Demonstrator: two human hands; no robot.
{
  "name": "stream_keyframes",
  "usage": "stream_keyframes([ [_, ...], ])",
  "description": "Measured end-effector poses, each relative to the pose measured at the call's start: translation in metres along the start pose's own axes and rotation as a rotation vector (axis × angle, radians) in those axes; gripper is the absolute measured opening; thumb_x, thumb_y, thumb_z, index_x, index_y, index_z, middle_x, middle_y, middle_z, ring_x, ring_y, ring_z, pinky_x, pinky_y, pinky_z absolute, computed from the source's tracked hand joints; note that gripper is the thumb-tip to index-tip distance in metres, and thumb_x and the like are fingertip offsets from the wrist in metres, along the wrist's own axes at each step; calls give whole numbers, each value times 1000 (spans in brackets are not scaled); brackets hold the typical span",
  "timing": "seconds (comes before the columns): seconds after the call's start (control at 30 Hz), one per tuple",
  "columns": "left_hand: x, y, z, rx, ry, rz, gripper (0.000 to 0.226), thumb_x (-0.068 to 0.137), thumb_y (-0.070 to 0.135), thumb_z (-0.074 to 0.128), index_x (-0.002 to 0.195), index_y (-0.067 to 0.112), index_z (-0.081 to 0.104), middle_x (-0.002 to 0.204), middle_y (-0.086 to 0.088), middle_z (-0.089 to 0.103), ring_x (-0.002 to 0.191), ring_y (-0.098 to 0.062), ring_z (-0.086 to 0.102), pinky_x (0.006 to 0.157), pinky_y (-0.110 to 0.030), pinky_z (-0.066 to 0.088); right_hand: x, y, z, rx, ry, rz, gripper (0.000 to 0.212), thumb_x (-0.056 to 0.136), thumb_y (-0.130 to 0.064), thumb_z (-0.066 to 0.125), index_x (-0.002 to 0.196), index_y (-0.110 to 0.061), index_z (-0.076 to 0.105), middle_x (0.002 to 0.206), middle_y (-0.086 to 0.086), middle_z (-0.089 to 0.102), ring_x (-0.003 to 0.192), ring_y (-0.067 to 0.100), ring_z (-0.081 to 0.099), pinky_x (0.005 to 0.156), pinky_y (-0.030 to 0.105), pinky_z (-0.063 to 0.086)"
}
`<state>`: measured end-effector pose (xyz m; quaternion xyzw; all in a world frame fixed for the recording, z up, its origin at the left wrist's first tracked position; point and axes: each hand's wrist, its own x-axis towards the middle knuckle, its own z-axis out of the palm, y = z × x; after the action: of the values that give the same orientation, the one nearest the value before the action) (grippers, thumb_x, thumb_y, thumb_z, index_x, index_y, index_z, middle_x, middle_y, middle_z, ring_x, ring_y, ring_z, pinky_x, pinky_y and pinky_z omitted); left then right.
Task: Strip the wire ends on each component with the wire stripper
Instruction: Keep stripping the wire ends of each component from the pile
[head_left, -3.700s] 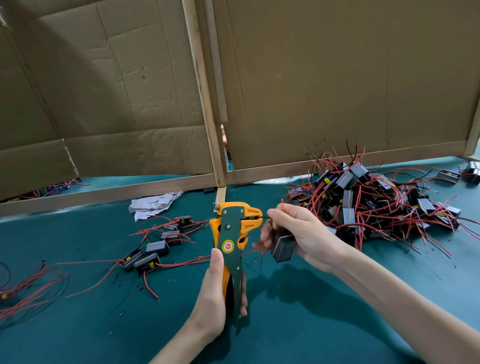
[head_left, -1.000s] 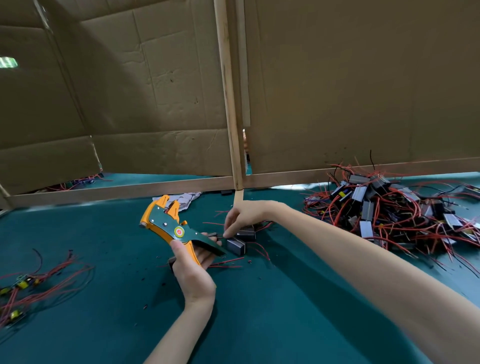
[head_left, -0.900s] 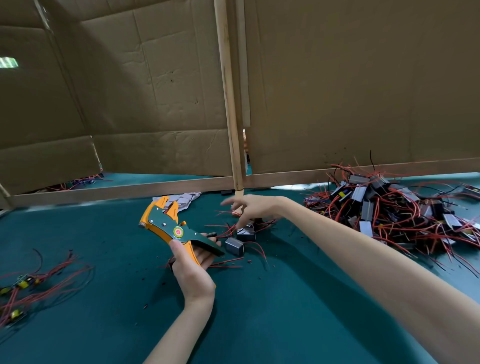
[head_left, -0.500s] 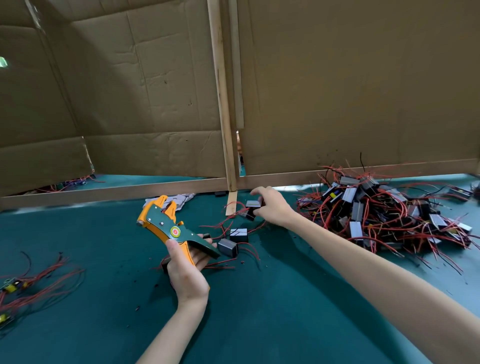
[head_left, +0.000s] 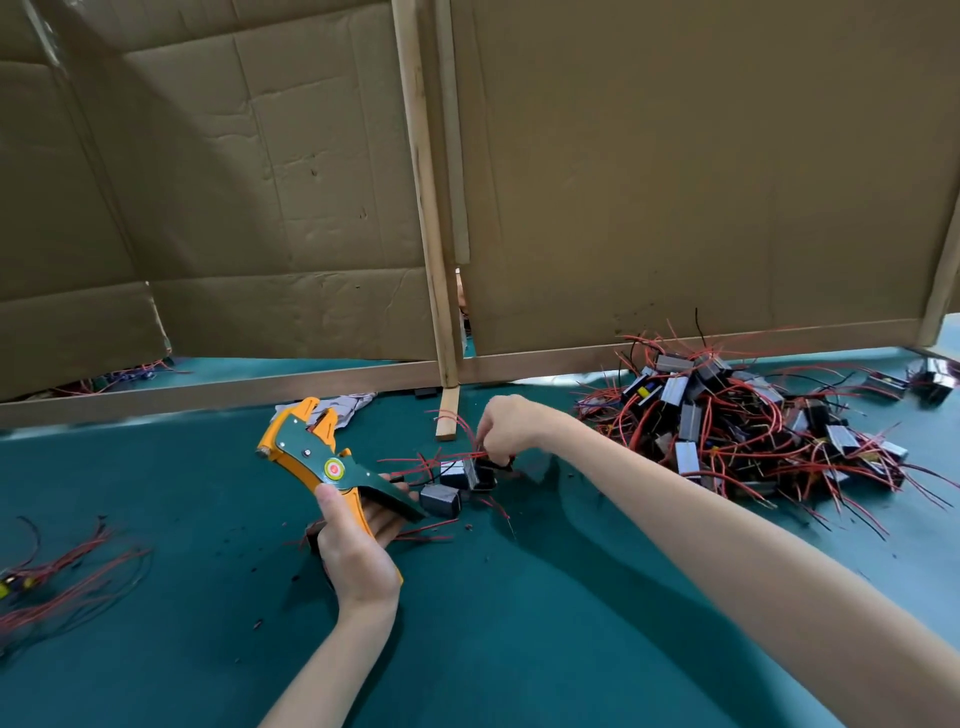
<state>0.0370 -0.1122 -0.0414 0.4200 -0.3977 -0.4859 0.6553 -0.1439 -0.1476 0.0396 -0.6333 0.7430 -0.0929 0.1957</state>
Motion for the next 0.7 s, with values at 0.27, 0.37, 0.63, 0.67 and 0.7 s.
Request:
stream_keyframes([
  [0.27,3,-5,-2,-8,-41,5,67,100,56,20,110,5,63,103,-20,69,96,-33,67,80,-41,54,1,-16,-10,298,453,-292,31,86,-10,66,117,-8,62,104,12,68,94,27,61,85,34,51],
  [0.37,2,-6,-2,-12,-55,9,79,90,65,22,118,1,60,108,-21,68,99,-34,66,85,-44,54,-5,-7,-6,786,373,-211,40,86,-7,69,122,-13,53,92,11,67,74,20,61,67,32,56],
  [0.63,2,-8,1,-41,-69,-3,74,100,57,20,119,-3,58,110,-28,65,102,-41,64,85,-46,52,-45,69,28,539,203,79,21,76,-17,80,75,-15,59,61,-1,65,47,7,54,44,17,42],
  [0.67,0,-7,2,-45,-88,4,73,100,55,19,117,-4,58,109,-30,65,100,-42,64,86,-48,52,-50,75,34,525,192,90,22,76,-17,80,73,-13,58,58,-1,64,44,7,55,44,17,44],
  [0.7,-2,-7,3,-48,-117,12,74,98,57,20,112,-3,60,106,-30,66,98,-41,65,86,-49,52,-54,79,39,551,179,95,23,76,-16,80,73,-12,57,55,-1,63,42,7,55,44,18,46],
])
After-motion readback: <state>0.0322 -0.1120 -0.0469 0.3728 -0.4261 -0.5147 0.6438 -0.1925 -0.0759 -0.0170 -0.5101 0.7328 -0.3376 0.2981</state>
